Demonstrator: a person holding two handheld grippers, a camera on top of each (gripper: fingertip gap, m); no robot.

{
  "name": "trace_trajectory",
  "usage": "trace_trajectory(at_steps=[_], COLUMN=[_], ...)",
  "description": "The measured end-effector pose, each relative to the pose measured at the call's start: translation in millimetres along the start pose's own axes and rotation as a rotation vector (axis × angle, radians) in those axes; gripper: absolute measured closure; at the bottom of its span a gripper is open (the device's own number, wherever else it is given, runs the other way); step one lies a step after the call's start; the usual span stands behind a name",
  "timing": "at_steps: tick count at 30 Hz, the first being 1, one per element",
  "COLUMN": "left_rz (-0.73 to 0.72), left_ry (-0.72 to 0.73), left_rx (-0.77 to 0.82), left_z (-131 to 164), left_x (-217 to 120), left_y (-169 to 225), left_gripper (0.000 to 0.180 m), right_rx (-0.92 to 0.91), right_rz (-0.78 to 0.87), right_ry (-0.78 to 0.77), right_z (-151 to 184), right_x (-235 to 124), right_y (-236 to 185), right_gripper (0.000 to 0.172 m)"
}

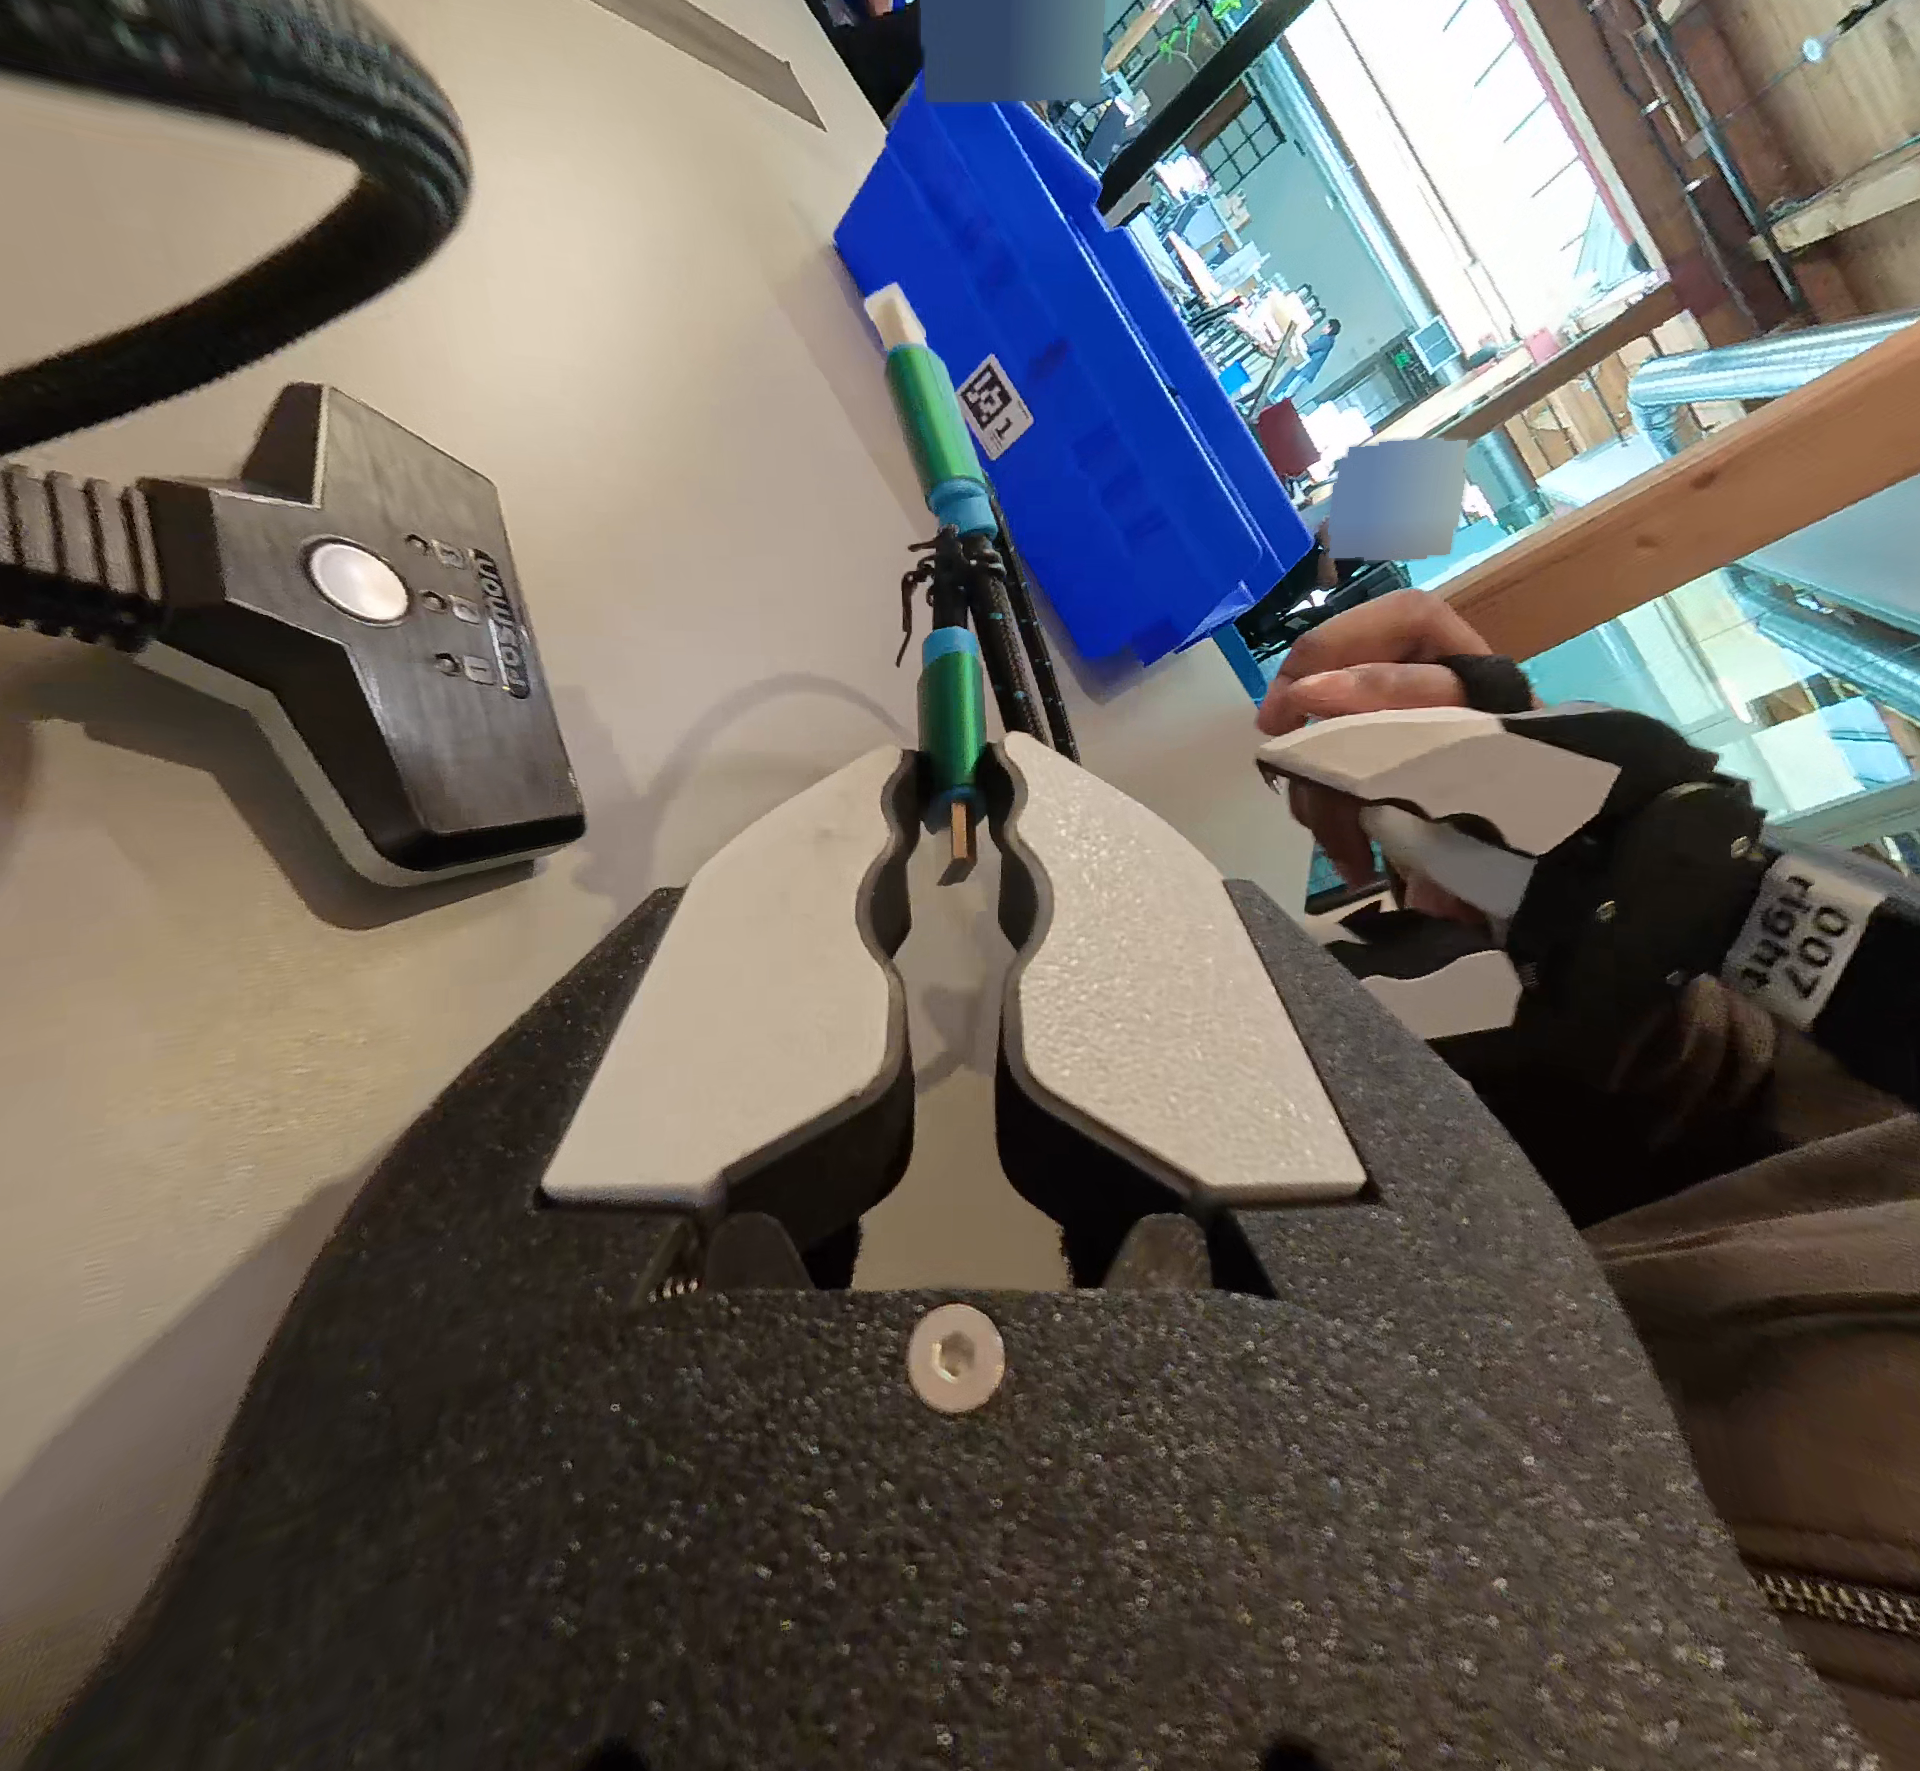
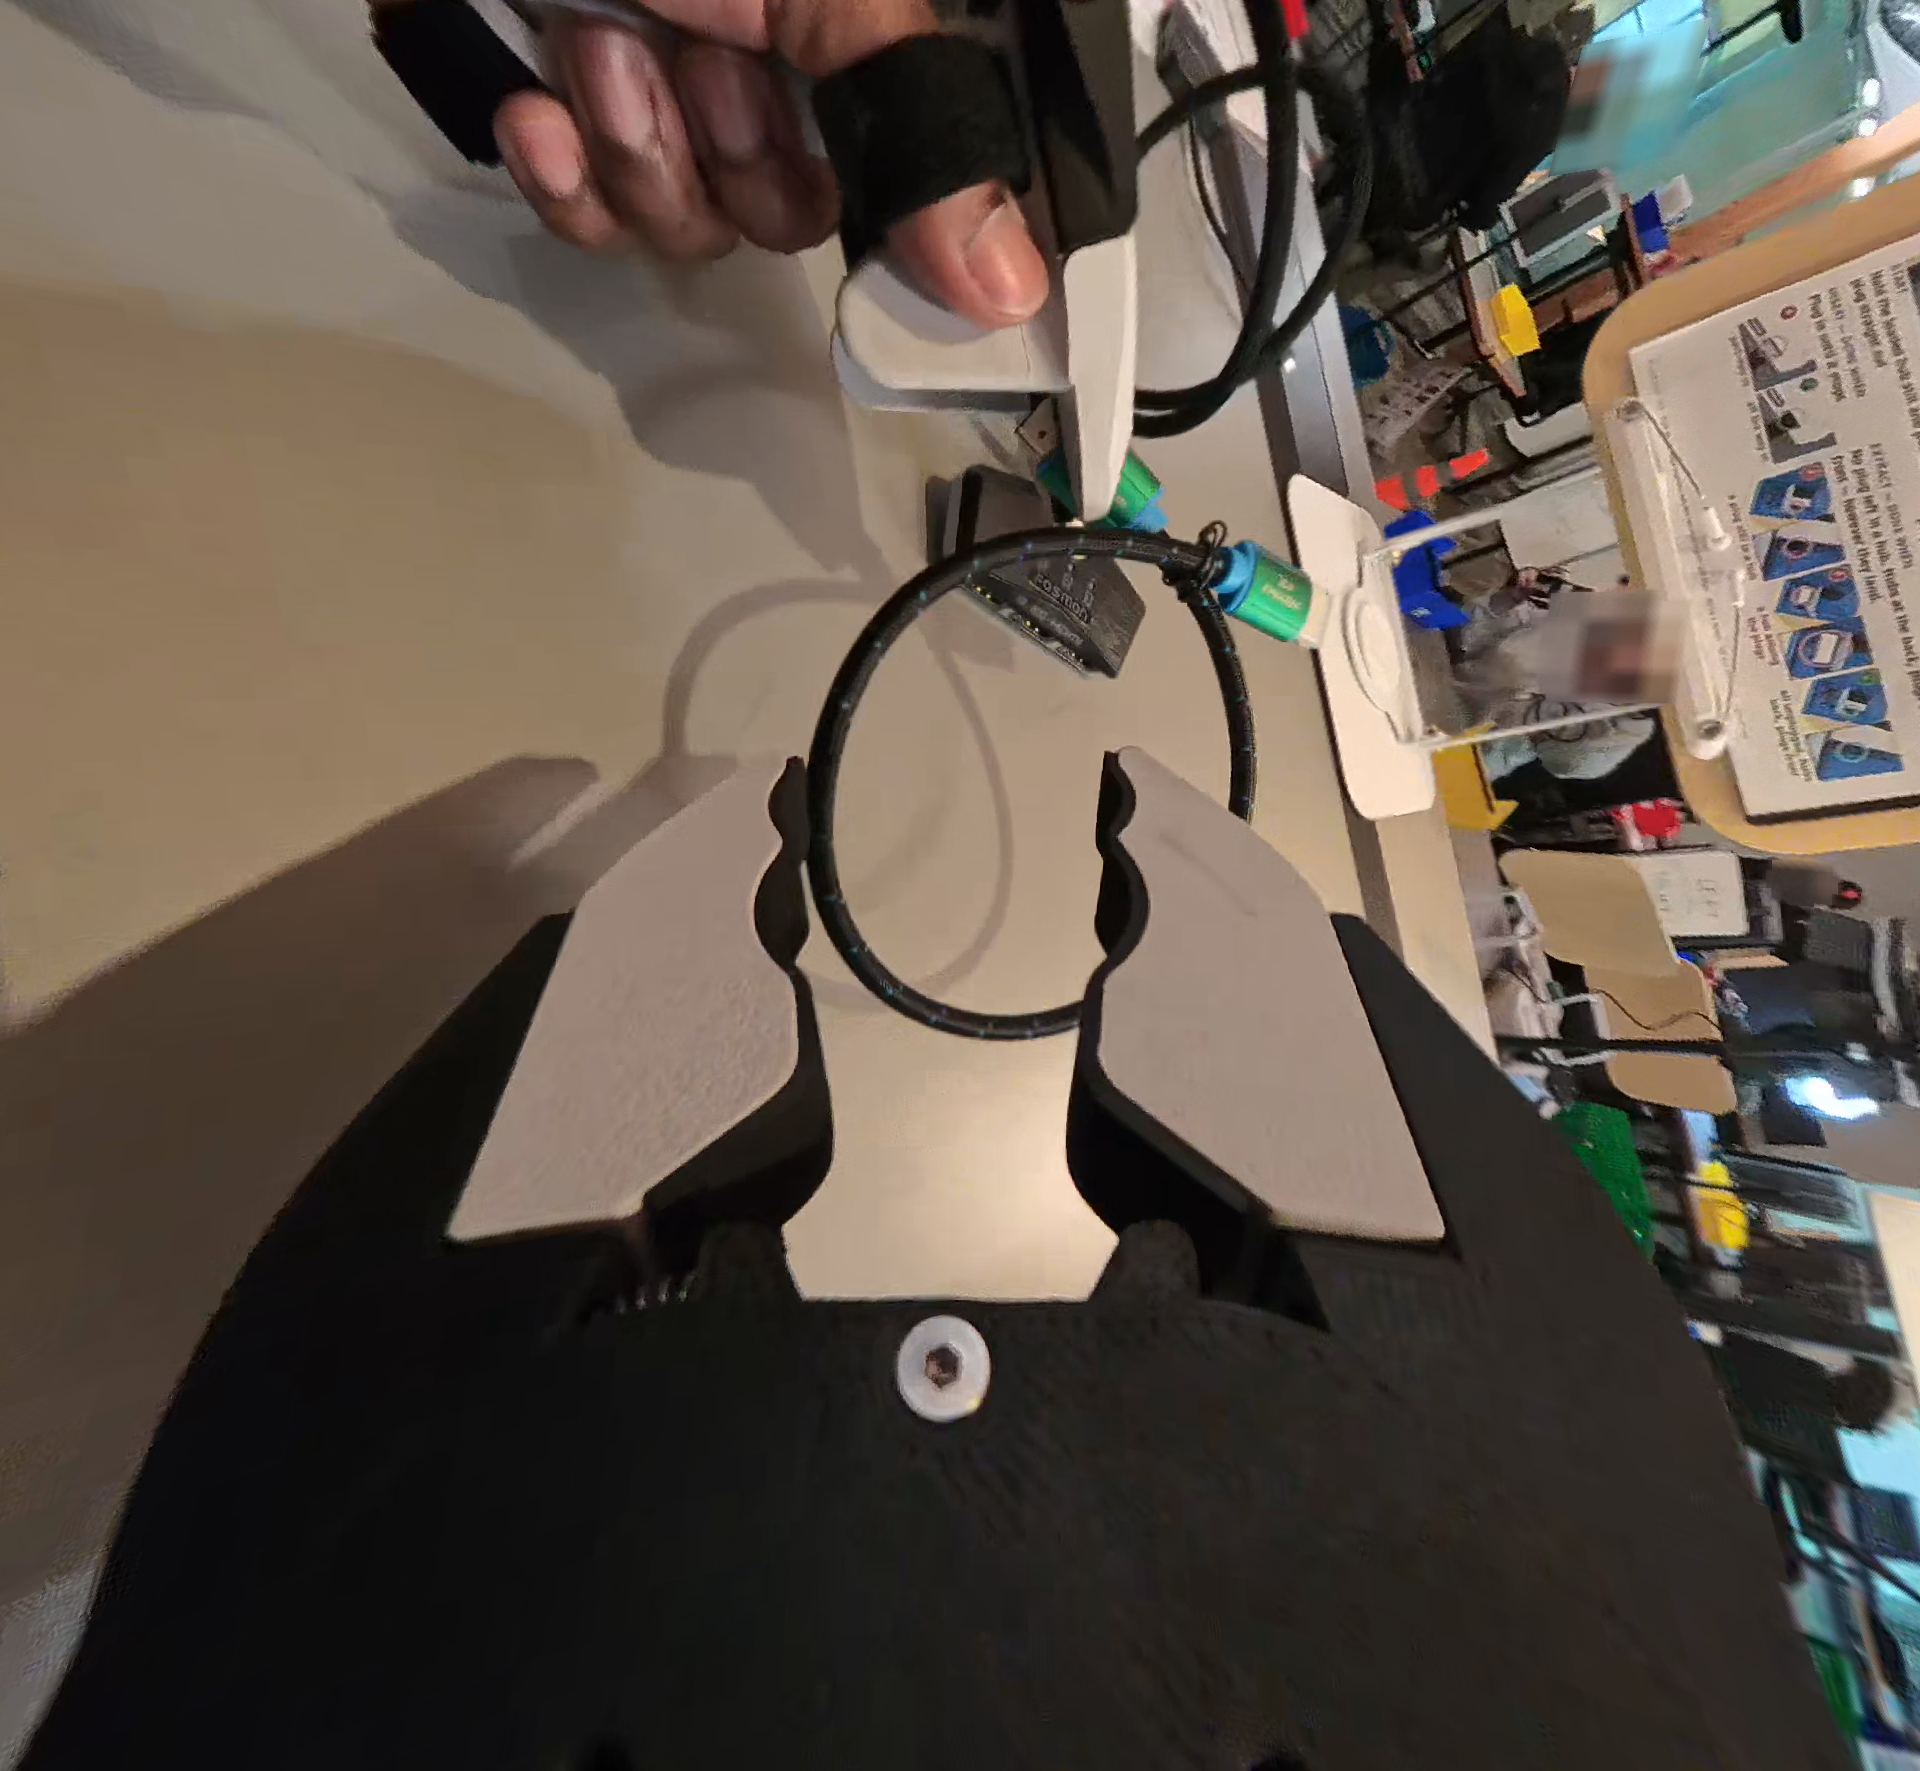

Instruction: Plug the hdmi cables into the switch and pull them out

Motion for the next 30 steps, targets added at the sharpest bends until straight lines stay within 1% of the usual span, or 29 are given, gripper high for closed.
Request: trace_trajectory(at_steps=[2,3,6,9,11,12,14,15,17,19,20,22,30], left_rz=[-0.007,-0.007,0.004,0.019,0.029,0.034,0.041,0.046,0.057,0.057,0.064,0.075,0.071], left_ry=[0.001,-0.006,-0.059,-0.129,-0.175,-0.199,-0.238,-0.253,-0.269,-0.261,-0.243,-0.231,-0.237], left_rx=[0.018,0.029,0.07,0.121,0.156,0.173,0.2,0.212,0.231,0.233,0.219,0.184,0.205], left_z=[-3.7,-4.6,-1.8,5.6,11.6,15.1,21.5,24.2,27.9,28.7,27.3,27.9,32.0], left_x=[-1.7,-2.1,-1.1,3.1,5.8,6.6,7.1,7.0,5.9,3.3,1.7,-0.5,1.1], left_y=[-0.7,-0.2,4.0,11.1,16.6,19.5,24.0,25.8,29.0,28.5,28.0,25.7,24.4], left_gripper=[0.169,0.169,0.169,0.169,0.169,0.169,0.169,0.169,0.169,0.169,0.169,0.169,0.169], right_rx=[-0.013,-0.053,-0.244,-0.405,-0.506,-0.55,-0.593,-0.603,-0.63,-0.64,-0.635,-0.603,-0.526], right_rz=[-0.018,0.002,0.086,0.153,0.151,0.15,0.127,0.116,0.103,0.091,0.093,0.083,0.068], right_ry=[0.013,0.0,-0.081,-0.128,-0.158,-0.159,-0.128,-0.116,-0.097,-0.089,-0.082,-0.075,-0.095], right_z=[-2.0,-0.3,9.9,12.5,15.7,15.6,12.1,10.3,8.0,9.3,10.1,11.3,20.2], right_x=[-7.9,-10.2,-6.5,10.5,24.8,31.0,41.6,45.8,51.6,54.4,55.1,56.4,54.1], right_y=[5.4,10.6,28.4,43.9,46.0,46.1,42.6,40.9,38.5,36.9,36.9,34.3,28.9], right_gripper=[0.119,0.121,0.121,0.112,0.096,0.097,0.099,0.104,0.118,0.143,0.148,0.149,0.149])
Point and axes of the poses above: each gripper's, where its closed fingertips meet, x out along the fingers, z out of its underside, y = z × x across the jaws, the point moved 2 cm from there along -x, back along the fingers, and after that the axes turned 7 degrees about y, right-handed, at the moved point
